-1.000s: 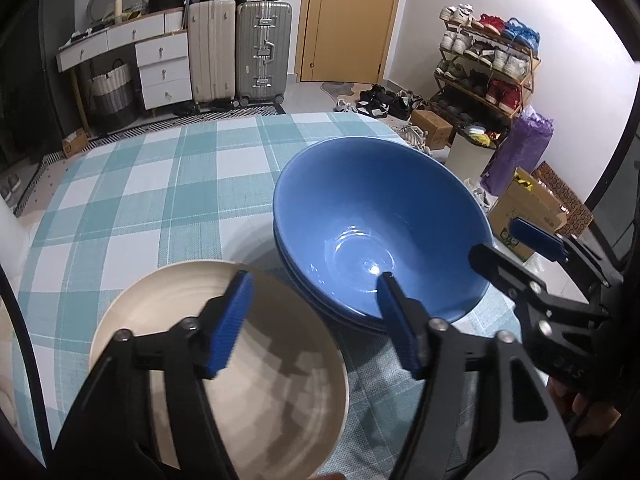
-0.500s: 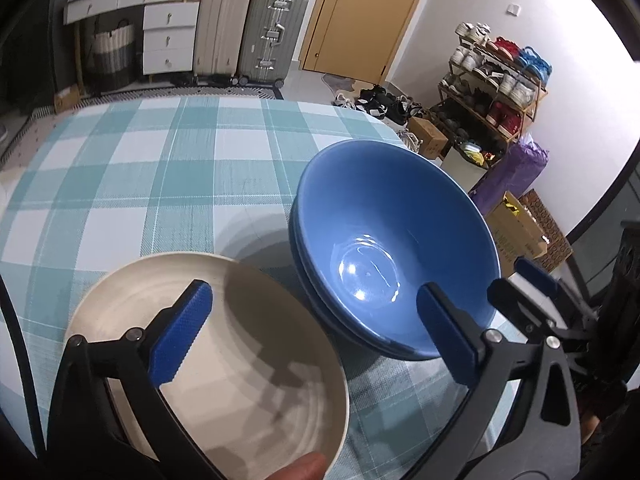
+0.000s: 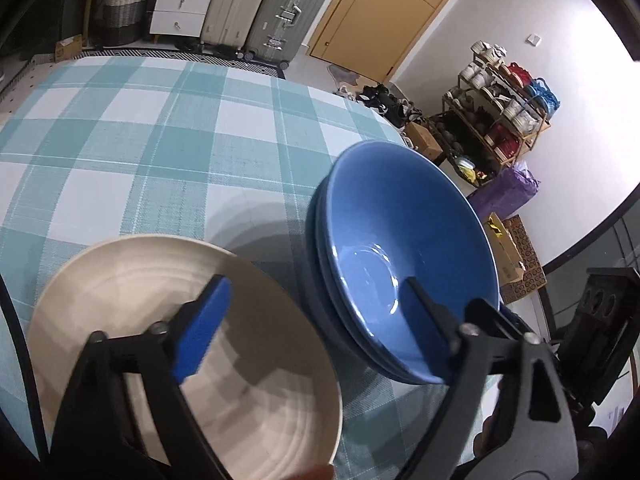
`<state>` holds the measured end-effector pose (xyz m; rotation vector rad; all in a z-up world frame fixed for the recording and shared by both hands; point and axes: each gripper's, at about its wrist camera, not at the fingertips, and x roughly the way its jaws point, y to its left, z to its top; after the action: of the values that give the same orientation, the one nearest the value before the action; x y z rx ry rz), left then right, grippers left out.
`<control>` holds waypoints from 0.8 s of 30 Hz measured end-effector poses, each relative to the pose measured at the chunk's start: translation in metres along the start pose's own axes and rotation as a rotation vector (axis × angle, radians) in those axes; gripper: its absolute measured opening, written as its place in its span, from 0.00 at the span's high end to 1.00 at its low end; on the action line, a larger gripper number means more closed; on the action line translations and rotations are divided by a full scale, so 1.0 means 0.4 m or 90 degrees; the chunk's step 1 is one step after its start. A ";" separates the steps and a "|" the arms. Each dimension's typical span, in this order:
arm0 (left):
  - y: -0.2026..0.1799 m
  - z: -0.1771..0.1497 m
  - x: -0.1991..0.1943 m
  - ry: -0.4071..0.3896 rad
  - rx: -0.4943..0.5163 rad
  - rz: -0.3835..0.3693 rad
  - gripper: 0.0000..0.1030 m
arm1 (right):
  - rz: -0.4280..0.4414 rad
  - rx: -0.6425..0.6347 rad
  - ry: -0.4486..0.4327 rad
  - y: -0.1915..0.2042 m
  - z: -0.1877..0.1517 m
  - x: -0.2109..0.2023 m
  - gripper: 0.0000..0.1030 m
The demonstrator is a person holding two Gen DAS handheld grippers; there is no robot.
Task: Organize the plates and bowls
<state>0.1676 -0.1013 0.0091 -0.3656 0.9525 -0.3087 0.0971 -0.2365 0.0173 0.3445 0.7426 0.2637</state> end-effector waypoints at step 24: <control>-0.076 -0.027 -0.020 -0.019 0.088 0.012 0.67 | -0.003 -0.005 -0.007 0.016 -0.018 -0.009 0.51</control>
<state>0.1514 -0.1272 0.0224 -0.2333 0.8990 -0.3490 0.0889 -0.2305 0.0171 0.3363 0.7321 0.2594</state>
